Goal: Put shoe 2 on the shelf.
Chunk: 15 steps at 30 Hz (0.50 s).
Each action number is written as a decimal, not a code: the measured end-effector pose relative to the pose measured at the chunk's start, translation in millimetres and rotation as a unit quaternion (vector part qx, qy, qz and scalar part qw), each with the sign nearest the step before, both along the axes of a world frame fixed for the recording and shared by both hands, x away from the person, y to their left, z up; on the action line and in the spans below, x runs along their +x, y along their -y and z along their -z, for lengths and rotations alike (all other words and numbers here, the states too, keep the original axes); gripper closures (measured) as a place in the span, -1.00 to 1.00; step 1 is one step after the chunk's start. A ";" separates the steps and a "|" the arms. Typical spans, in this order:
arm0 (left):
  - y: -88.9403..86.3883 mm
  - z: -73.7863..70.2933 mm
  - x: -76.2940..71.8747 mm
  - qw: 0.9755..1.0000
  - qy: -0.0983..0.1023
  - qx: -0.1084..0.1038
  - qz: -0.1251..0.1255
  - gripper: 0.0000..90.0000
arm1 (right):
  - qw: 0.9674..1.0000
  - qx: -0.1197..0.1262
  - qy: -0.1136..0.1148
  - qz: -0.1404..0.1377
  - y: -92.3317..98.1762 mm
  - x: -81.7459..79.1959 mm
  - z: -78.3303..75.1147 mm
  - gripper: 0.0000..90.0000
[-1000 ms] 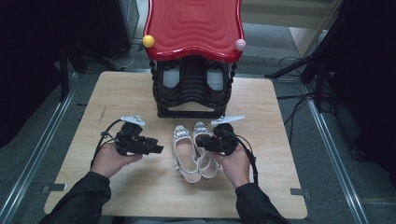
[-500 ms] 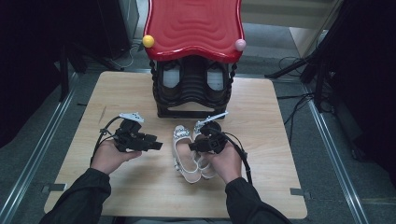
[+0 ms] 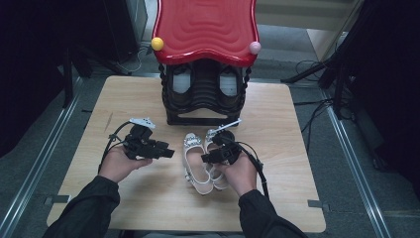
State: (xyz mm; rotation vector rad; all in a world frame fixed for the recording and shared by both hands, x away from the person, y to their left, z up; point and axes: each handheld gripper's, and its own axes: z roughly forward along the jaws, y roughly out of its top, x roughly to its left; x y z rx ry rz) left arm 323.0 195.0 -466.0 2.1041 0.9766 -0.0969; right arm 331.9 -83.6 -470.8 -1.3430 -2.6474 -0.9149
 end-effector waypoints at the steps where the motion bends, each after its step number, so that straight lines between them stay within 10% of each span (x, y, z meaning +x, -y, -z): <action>1: 0.0 0.1 0.0 1.000 0.001 0.003 -0.001 0.16 | 1.000 -0.002 -0.003 -0.005 -2.0 0.0 1.7 0.32; 15: -3.2 2.3 1.1 1.000 -0.001 0.003 -0.008 0.14 | 0.998 -0.043 -0.034 -0.007 -4.4 3.4 16.9 0.54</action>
